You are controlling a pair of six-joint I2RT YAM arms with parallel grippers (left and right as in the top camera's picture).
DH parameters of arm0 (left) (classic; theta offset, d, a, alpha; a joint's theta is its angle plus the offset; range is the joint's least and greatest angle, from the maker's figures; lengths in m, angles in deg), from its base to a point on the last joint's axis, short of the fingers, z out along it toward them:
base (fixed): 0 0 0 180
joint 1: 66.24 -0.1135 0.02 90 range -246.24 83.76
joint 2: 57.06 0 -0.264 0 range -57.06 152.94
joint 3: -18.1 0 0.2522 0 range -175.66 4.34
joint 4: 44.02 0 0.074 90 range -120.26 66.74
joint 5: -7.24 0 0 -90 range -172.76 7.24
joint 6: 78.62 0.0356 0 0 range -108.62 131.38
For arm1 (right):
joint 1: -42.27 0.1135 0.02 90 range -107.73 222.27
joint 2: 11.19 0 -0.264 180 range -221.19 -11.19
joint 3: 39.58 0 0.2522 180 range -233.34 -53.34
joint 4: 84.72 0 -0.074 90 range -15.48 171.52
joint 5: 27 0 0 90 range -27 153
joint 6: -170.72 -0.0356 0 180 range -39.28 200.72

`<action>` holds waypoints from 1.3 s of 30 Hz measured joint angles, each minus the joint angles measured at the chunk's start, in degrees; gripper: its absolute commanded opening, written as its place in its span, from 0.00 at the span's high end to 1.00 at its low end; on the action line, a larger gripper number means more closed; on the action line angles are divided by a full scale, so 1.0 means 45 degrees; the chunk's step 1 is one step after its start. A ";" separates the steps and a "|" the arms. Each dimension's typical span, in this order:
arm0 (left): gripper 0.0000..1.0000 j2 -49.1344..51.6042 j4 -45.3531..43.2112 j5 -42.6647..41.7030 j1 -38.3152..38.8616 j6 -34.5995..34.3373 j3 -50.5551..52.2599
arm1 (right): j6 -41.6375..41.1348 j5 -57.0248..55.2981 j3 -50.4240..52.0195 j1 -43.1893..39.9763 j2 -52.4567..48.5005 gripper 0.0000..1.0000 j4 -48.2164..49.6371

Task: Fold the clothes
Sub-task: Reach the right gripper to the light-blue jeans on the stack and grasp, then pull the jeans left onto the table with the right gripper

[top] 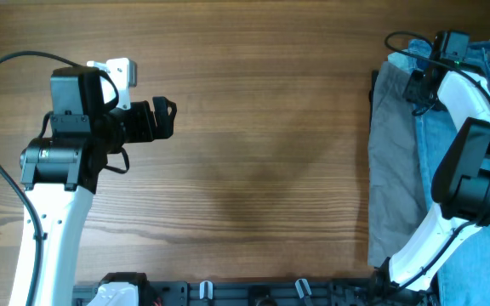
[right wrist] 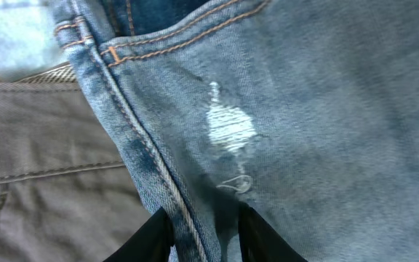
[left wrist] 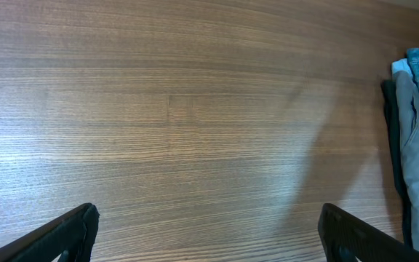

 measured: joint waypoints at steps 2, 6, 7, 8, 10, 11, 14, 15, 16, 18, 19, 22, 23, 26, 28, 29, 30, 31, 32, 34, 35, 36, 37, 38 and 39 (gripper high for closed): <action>0.04 0.0000 0.0000 0.0000 0.0000 0.0000 0.0000 | 0.0000 -0.0092 0.0000 0.0000 0.0000 0.92 0.0000; 0.09 0.0000 0.0000 0.0000 0.0000 0.0000 0.0000 | -0.0039 0.0029 0.0000 -0.0005 0.0000 0.96 0.0068; 0.12 0.0000 0.0000 0.0000 0.0000 0.0005 0.0000 | -0.0044 0.0131 0.0000 -0.0010 0.0000 0.96 0.0049; 0.18 0.0000 0.0000 0.0000 0.0000 0.0005 0.0000 | -0.0044 0.0243 -0.0024 -0.0015 0.0000 0.96 -0.0019; 0.19 -0.0005 0.0005 -0.0005 -0.0015 0.0000 0.0000 | -0.0039 0.0408 -0.0253 -0.0024 0.0194 0.96 -0.0457; 0.19 -0.0015 0.0010 -0.0010 -0.0092 -0.0010 -0.0015 | -0.0034 0.0481 -0.0403 -0.0024 0.0461 0.96 -0.0729; 0.14 -0.0204 0.0058 0.0000 -0.0860 -0.0355 -0.0442 | 0.0442 0.1307 -0.1248 -0.0068 0.2161 0.96 -0.1637; 0.14 -0.0389 0.0058 0.0005 -0.1302 -0.0471 -0.0792 | 0.0515 0.1535 -0.1598 -0.0087 0.2841 0.96 -0.1758; 0.13 -0.0588 0.0049 0.0005 -0.1642 -0.0563 -0.1112 | 0.0568 0.1826 -0.1914 -0.0083 0.3619 0.96 -0.1807; 0.13 -0.1161 0.0107 0.0005 -0.2531 -0.0690 -0.1991 | 0.0602 0.2608 -0.2429 0.0257 0.5343 0.96 -0.1739; 0.13 -0.1457 0.0097 0.0010 -0.2851 -0.0729 -0.2336 | 0.0602 0.2919 -0.2618 0.0670 0.6008 0.96 -0.1642; 0.10 -0.2501 0.0097 0.0005 -0.3823 -0.0816 -0.3254 | 0.0578 0.3861 -0.3070 0.3512 0.7519 0.96 -0.1316; 0.09 -0.2725 0.0092 0.0010 -0.4017 -0.0816 -0.3410 | 0.0525 0.4002 -0.3138 0.4634 0.7674 0.96 -0.1239; 0.05 -0.3526 0.0092 0.0107 -0.4818 -0.0821 -0.3721 | 0.0189 0.4697 -0.3181 0.9345 0.7082 0.69 -0.1224; 0.04 -0.3832 0.0063 0.0151 -0.5192 -0.0821 -0.3745 | 0.0010 0.4828 -0.3167 1.1409 0.6173 0.28 -0.1273; 0.04 -0.3876 0.0049 0.0160 -0.5289 -0.0811 -0.3745 | -0.0005 0.4668 -0.3167 1.2454 0.5649 0.20 -0.1326; 0.03 -0.3910 0.0005 0.0194 -0.5455 -0.0753 -0.3745 | -0.0049 0.4420 -0.3167 1.3750 0.4920 0.17 -0.1404; 0.03 -0.3915 0.0005 0.0219 -0.5552 -0.0675 -0.3745 | -0.0053 0.3997 -0.3152 1.4761 0.4381 0.15 -0.1637; 0.03 -0.3915 0.0010 0.0311 -0.5644 -0.0563 -0.3745 | -0.0058 0.3366 -0.3075 1.5810 0.3920 0.14 -0.1977; 0.03 -0.3915 -0.0083 0.0350 -0.5663 -0.0520 -0.3745 | -0.0146 0.1977 -0.2987 1.6509 0.3881 0.13 -0.2560; 0.04 -0.3895 -0.0151 0.0345 -0.5663 -0.0515 -0.3745 | -0.0165 0.1418 -0.3002 1.6441 0.4017 0.13 -0.2647; 0.04 -0.3861 -0.0185 0.0325 -0.5668 -0.0520 -0.3745 | -0.0185 0.0884 -0.3002 1.6174 0.4269 0.13 -0.2798; 0.05 -0.3813 -0.0180 0.0277 -0.5663 -0.0515 -0.3745 | -0.0189 0.0539 -0.3007 1.5834 0.4551 0.13 -0.2875; 0.05 -0.3696 -0.0136 0.0024 -0.5663 -0.0525 -0.3745 | -0.0253 0.0233 -0.3050 1.5412 0.4925 0.13 -0.2982; 0.05 -0.3512 0.0039 -0.0355 -0.5659 -0.0515 -0.3759 | -0.0437 -0.0034 -0.3118 1.4858 0.5425 0.13 -0.3079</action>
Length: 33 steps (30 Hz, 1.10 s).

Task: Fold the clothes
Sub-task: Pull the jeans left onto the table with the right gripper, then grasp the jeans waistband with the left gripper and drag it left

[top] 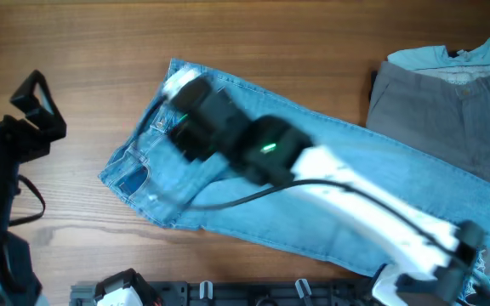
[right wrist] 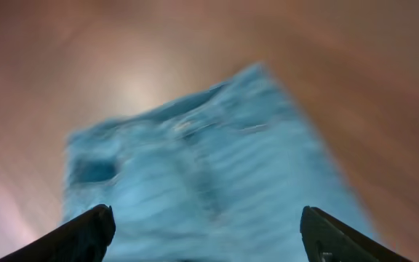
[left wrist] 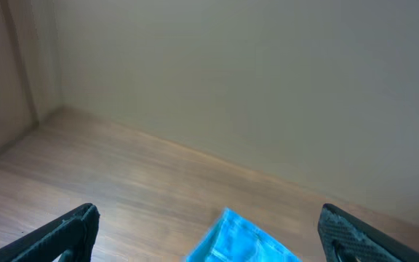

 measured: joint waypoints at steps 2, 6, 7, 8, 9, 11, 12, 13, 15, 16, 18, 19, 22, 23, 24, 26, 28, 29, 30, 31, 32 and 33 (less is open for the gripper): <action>0.08 0.0568 0.0520 -0.0782 0.0185 0.0063 -0.0039 | -0.0534 -0.0257 -0.0136 -0.1180 0.1039 0.15 -0.0238; 0.36 0.3206 0.1928 -0.1826 0.1778 0.0986 -0.0141 | -0.1996 0.0102 -0.0442 -0.4362 0.3371 0.17 -0.1093; 0.47 0.4167 0.2021 -0.1928 0.2239 0.1214 -0.0126 | -0.2385 0.0306 -0.0491 -0.4697 0.3521 0.17 -0.1248; 0.47 0.5377 0.1933 -0.2040 0.2754 0.1418 -0.0092 | -0.2657 0.0709 -0.0573 -0.5561 0.3949 0.16 -0.1685; 0.47 0.6178 0.1753 -0.2045 0.3021 0.1457 -0.0087 | -0.2875 0.1141 -0.0651 -0.5999 0.3993 0.16 -0.2293; 0.45 0.7718 0.0923 -0.2181 0.3497 0.1583 -0.0087 | -0.3191 0.1729 -0.0631 -0.6853 0.3954 0.14 -0.3453; 0.42 0.8476 0.0593 -0.2234 0.3682 0.1622 -0.0087 | -0.3327 0.1885 -0.0622 -0.7363 0.3827 0.14 -0.4022; 0.39 0.9340 0.0267 -0.2307 0.3866 0.1627 -0.0087 | -0.3434 0.2050 -0.0617 -0.7728 0.3682 0.13 -0.4527; 0.48 1.0681 -0.0233 -0.2322 0.4124 0.1632 -0.0087 | -0.3521 0.2259 -0.0607 -0.7917 0.3492 0.14 -0.5081; 0.47 1.1244 -0.0515 -0.2327 0.4255 0.1656 -0.0087 | -0.3536 0.2361 -0.0607 -0.7946 0.3415 0.13 -0.5304; 0.47 1.2420 -0.1069 -0.2312 0.4609 0.1749 -0.0083 | -0.3580 0.2448 -0.0607 -0.7946 0.3288 0.13 -0.5464; 0.50 1.2988 -0.1452 -0.2312 0.4804 0.1763 -0.0083 | -0.3623 0.2487 -0.0607 -0.7946 0.3220 0.13 -0.5518; 0.43 1.4158 -0.2399 -0.2157 0.5197 0.1783 -0.0078 | -0.3623 0.2492 -0.0607 -0.7946 0.3026 0.13 -0.5600; 0.32 1.4474 -0.2705 -0.2079 0.5275 0.1773 -0.0078 | -0.3623 0.2497 -0.0607 -0.7946 0.2943 0.14 -0.5654; 0.29 1.4756 -0.2871 -0.1977 0.5314 0.1855 -0.0078 | -0.3623 0.2497 -0.0607 -0.7946 0.2846 0.14 -0.5722; 0.20 1.5276 -0.3201 -0.1583 0.5343 0.1817 -0.0073 | -0.3623 0.2540 -0.0607 -0.7946 0.2521 0.14 -0.5984; 0.19 1.5480 -0.3444 -0.1098 0.5353 0.1836 -0.0073 | -0.3623 0.2545 -0.0607 -0.7946 0.2336 0.14 -0.6105; 0.23 1.5480 -0.3619 -0.0738 0.5425 0.1860 -0.0083 | -0.3623 0.2545 -0.0607 -0.7946 0.2244 0.15 -0.6154; 0.31 1.5484 -0.3769 -0.0432 0.5469 0.1860 -0.0102 | -0.3623 0.2579 -0.0607 -0.7946 0.2152 0.16 -0.6188; 0.39 1.5509 -0.3929 -0.0126 0.5493 0.1880 -0.0102 | -0.3623 0.2594 -0.0607 -0.7946 0.2040 0.16 -0.6212; 0.51 1.5557 -0.4017 0.0136 0.5498 0.1938 -0.0117 | -0.3623 0.2628 -0.0607 -0.7946 0.1982 0.16 -0.6217; 0.65 1.5625 -0.4051 0.0262 0.5493 0.1860 -0.0151 | -0.3623 0.2633 -0.0607 -0.7946 0.1962 0.17 -0.6232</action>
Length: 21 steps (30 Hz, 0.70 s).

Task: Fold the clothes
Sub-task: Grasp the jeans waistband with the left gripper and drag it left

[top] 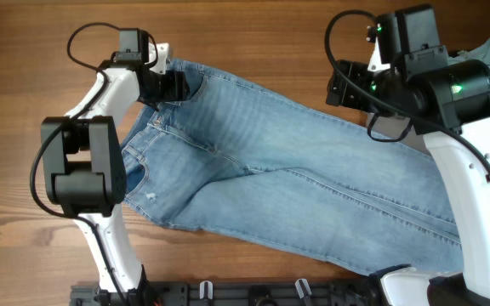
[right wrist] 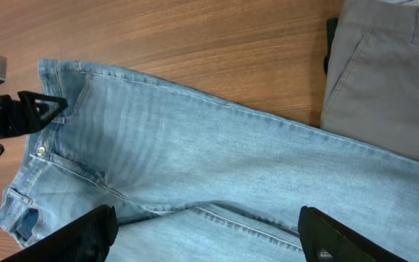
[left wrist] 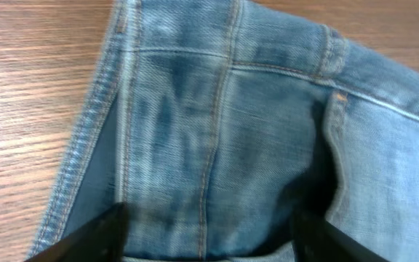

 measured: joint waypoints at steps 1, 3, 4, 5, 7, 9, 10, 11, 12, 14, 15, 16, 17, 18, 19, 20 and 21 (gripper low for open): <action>0.75 0.0112 -0.0029 0.0325 -0.0029 0.0073 -0.0087 | 0.0000 0.0000 0.0000 0.0000 0.0000 0.17 0.0000; 0.96 0.0267 -0.0049 0.0583 -0.0092 0.0044 -0.0194 | 0.0000 0.0000 0.0000 0.0000 0.0000 0.18 -0.0010; 0.96 0.0340 -0.0039 0.0767 -0.0185 0.0073 -0.0262 | 0.0005 0.0000 0.0000 0.0000 0.0000 0.18 -0.0005; 0.96 0.0384 -0.0049 0.0884 -0.0257 0.0058 -0.0282 | 0.0000 0.0000 0.0000 0.0000 0.0000 0.18 -0.0015; 0.96 0.0418 -0.0053 0.1005 -0.0413 -0.0291 -0.0311 | 0.0000 0.0005 0.0000 0.0000 0.0000 0.18 -0.0005; 0.93 0.0461 -0.0058 0.1273 -0.0607 -0.1263 -0.0335 | 0.0000 0.0005 0.0000 0.0000 0.0000 0.18 -0.0010; 0.92 0.0461 0.0010 0.1365 -0.0811 -0.1685 -0.0359 | 0.0000 0.0005 0.0000 0.0000 0.0000 0.18 -0.0049; 0.88 0.0471 0.0277 0.1341 -0.1253 -0.2302 -0.0423 | 0.0000 0.0000 0.0000 0.0000 0.0000 0.18 -0.0146; 0.81 0.0476 0.0471 0.1239 -0.1836 -0.2735 -0.0452 | 0.0000 0.0005 0.0000 0.0000 0.0000 0.18 -0.0233; 0.71 0.0495 0.0481 0.0461 -0.3487 -0.2992 -0.0452 | 0.0000 0.0000 0.0000 0.0000 0.0000 0.18 -0.0306; 0.69 0.0559 0.0325 -0.0398 -0.4590 -0.2900 -0.0452 | 0.0000 0.0005 0.0000 0.0000 0.0000 0.18 -0.0325; 0.69 0.0593 0.0321 -0.1151 -0.5391 -0.2778 -0.0452 | 0.0000 0.0000 0.0000 0.0000 0.0000 0.18 -0.0330; 0.67 0.0627 0.0437 -0.1889 -0.6295 -0.2569 -0.0466 | 0.0000 0.0005 0.0000 0.0000 -0.0005 0.18 -0.0340; 0.68 0.0636 0.0588 -0.2220 -0.6853 -0.2482 -0.0481 | 0.0000 0.0005 0.0000 0.0000 -0.0005 0.17 -0.0340; 0.68 0.0636 0.0738 -0.2443 -0.7237 -0.2409 -0.0486 | 0.0000 0.0005 0.0000 0.0000 0.0000 0.17 -0.0355; 0.70 0.0636 0.0928 -0.2642 -0.7533 -0.2331 -0.0486 | 0.0000 0.0005 0.0000 0.0000 0.0000 0.17 -0.0447; 0.71 0.0627 0.1073 -0.2866 -0.7655 -0.2225 -0.0486 | 0.0000 0.0005 0.0000 0.0000 -0.0005 0.17 -0.0505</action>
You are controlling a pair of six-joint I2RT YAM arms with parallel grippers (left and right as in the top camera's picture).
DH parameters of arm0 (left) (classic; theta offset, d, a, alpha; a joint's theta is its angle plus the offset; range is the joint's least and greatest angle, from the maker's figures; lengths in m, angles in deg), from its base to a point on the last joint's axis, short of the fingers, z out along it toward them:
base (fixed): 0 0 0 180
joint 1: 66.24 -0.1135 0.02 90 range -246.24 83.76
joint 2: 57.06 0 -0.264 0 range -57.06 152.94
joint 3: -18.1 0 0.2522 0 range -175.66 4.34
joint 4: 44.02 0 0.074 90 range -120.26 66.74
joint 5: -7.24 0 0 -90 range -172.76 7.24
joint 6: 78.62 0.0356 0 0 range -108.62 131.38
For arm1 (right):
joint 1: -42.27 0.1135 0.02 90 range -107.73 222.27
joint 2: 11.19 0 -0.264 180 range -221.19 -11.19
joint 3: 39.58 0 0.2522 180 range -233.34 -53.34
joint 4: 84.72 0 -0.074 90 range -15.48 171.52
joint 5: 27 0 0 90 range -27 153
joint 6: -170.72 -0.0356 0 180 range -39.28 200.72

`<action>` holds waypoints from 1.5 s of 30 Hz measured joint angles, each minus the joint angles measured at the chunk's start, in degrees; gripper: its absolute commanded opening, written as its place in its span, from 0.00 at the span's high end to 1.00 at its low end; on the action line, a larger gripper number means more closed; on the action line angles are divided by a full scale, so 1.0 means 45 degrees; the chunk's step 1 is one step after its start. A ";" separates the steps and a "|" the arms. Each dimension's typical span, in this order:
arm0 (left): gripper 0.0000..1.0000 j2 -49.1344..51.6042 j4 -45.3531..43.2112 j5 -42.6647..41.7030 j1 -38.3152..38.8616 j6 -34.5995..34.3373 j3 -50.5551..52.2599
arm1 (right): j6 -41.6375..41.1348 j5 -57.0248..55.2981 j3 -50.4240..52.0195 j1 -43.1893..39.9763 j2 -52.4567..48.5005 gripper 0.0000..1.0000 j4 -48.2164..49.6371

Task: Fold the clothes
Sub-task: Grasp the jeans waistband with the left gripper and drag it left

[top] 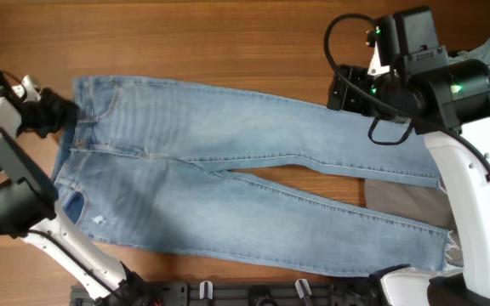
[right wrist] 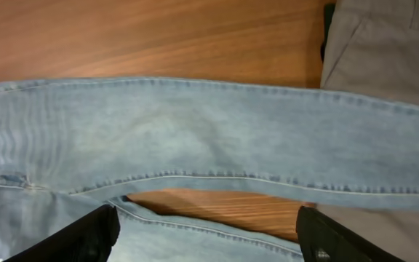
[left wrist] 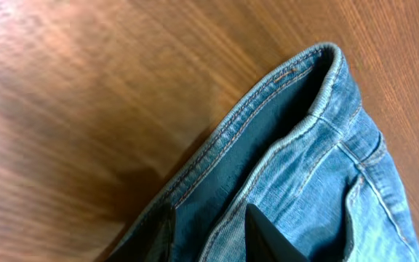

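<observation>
Light blue jeans [top: 228,153] lie spread flat across the table, waist to the left and both legs running right with a gap of wood between them. My left gripper [top: 56,119] is at the far left, shut on the waistband [left wrist: 282,94]; the denim edge sits between its fingers [left wrist: 262,234]. The right gripper [top: 344,92] hangs high over the upper leg [right wrist: 195,138], its jaws wide open and holding nothing.
Grey trousers [right wrist: 384,44] lie at the right, partly under the jeans' legs, and show between the legs [top: 402,200]. More folded cloth sits at the top right corner. Bare wood [top: 185,42] runs along the far side.
The left gripper has shut on the waistband and now sits much further left. The jeans, then lying diagonally, now stretch straight with the legs parted. The right arm has hardly moved.
First my right gripper was shut on the jeans atop the pile at the right, the left open over bare table. Then the jeans lay across the middle with the right gripper open above them. Later the left gripper stood open at the waistband, which it now holds at the far left.
</observation>
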 measured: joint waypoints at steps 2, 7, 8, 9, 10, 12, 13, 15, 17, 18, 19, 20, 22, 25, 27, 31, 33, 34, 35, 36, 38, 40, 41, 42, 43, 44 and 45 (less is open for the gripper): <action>0.72 -0.0097 0.0529 -0.0806 -0.0083 0.0627 0.0005 | 0.0000 0.0000 0.0000 0.0000 0.0000 0.17 -0.0029; 0.82 -0.1559 0.2900 -0.2424 0.1093 0.3283 0.0000 | 0.0000 0.0000 0.0000 0.0000 0.0005 0.17 -0.0058; 0.82 -0.1778 0.3186 -0.2399 0.1647 0.3701 0.0000 | 0.0000 0.0000 0.0000 0.0000 0.0005 0.17 -0.0063; 0.82 -0.1894 0.3283 -0.2322 0.2297 0.3978 0.0000 | 0.0000 0.0000 0.0000 0.0000 0.0000 0.17 -0.0063; 0.82 -0.1919 0.3288 -0.2045 0.3167 0.4303 0.0010 | 0.0000 0.0000 0.0000 0.0000 0.0000 0.17 -0.0063; 0.82 -0.1865 0.3177 -0.1642 0.4624 0.4634 0.0233 | 0.0000 0.0000 0.0000 0.0000 0.0000 0.17 -0.0068; 0.83 -0.1817 0.2982 -0.1399 0.5294 0.4716 0.0384 | -0.0005 0.0000 0.0000 0.0000 0.0000 0.17 -0.0073; 0.87 -0.1472 0.2701 -0.0976 0.6494 0.4843 0.0568 | -0.0049 0.0005 0.0000 0.0000 0.0000 0.16 -0.0117; 0.91 -0.0903 0.2404 -0.0126 0.7436 0.4648 0.0675 | -0.0117 0.0005 0.0000 0.0000 0.0000 0.16 -0.0185; 0.91 -0.0699 0.2288 0.0228 0.7631 0.4430 0.0704 | -0.0131 0.0005 0.0000 0.0000 0.0000 0.16 -0.0214; 0.91 -0.0500 0.2074 0.0500 0.7796 0.4129 0.0729 | -0.0136 0.0005 0.0000 0.0000 0.0000 0.16 -0.0253; 0.92 -0.0500 0.1724 0.0874 0.7820 0.3716 0.0699 | -0.0136 0.0010 0.0000 0.0000 0.0000 0.16 -0.0282; 0.91 -0.0500 0.1146 0.1379 0.7810 0.2997 0.0665 | -0.0136 0.0039 0.0000 0.0000 0.0000 0.16 -0.0306; 0.92 -0.0495 0.0583 0.2399 0.7499 0.1972 0.0563 | -0.0136 0.0039 0.0000 0.0000 0.0000 0.15 -0.0340; 0.93 -0.0466 0.0369 0.3133 0.6800 0.1243 0.0452 | -0.0136 0.0039 0.0000 0.0000 0.0000 0.14 -0.0403; 0.86 -0.0393 -0.0219 0.4153 0.4260 0.0559 0.0325 | -0.0141 0.0034 0.0000 0.0000 0.0000 0.13 -0.0398; 0.78 -0.0277 -0.1015 0.4318 0.2365 0.0262 0.0296 | -0.0141 0.0034 0.0000 0.0000 0.0000 0.13 -0.0369; 0.72 -0.0233 -0.1146 0.4226 0.1671 0.0194 0.0253 | -0.0141 0.0034 0.0015 0.0000 0.0000 0.12 -0.0262; 0.65 -0.0199 -0.1219 0.3939 0.0884 0.0141 0.0204 | -0.0141 0.0034 0.0058 0.0000 0.0000 0.13 -0.0107; 0.63 -0.0170 -0.1209 0.3512 0.0257 0.0087 0.0160 | -0.0141 0.0034 0.0092 0.0000 0.0000 0.13 -0.0058; 0.59 -0.0136 -0.1127 0.2686 -0.0277 0.0024 0.0083 | -0.0131 0.0034 0.0204 0.0000 -0.0117 0.19 0.0053; 0.58 -0.0136 -0.0937 0.2249 -0.0291 0.0063 0.0019 | -0.0112 0.0034 0.0325 0.0000 -0.0374 0.27 0.0214; 0.57 -0.0141 -0.0782 0.1977 -0.0238 0.0160 0.0010 | -0.0044 0.0029 0.0442 0.0000 -0.0656 0.37 0.0486; 0.57 -0.0146 -0.0690 0.1783 -0.0194 0.0267 0.0010 | 0.0049 0.0034 0.0529 0.0000 -0.0879 0.39 0.0724; 0.57 -0.0199 -0.0481 0.1545 -0.0102 0.0374 0.0010 | 0.0049 0.0034 0.0665 0.0000 -0.1287 0.39 0.1282; 0.57 -0.0311 -0.0034 0.1258 0.0087 0.0559 0.0024 | 0.0160 0.0029 0.0767 0.0000 -0.1817 0.39 0.1817; 0.58 -0.0442 0.0160 0.1035 0.0311 0.0661 0.0039 | 0.0165 0.0034 0.0831 0.0000 -0.2249 0.39 0.2157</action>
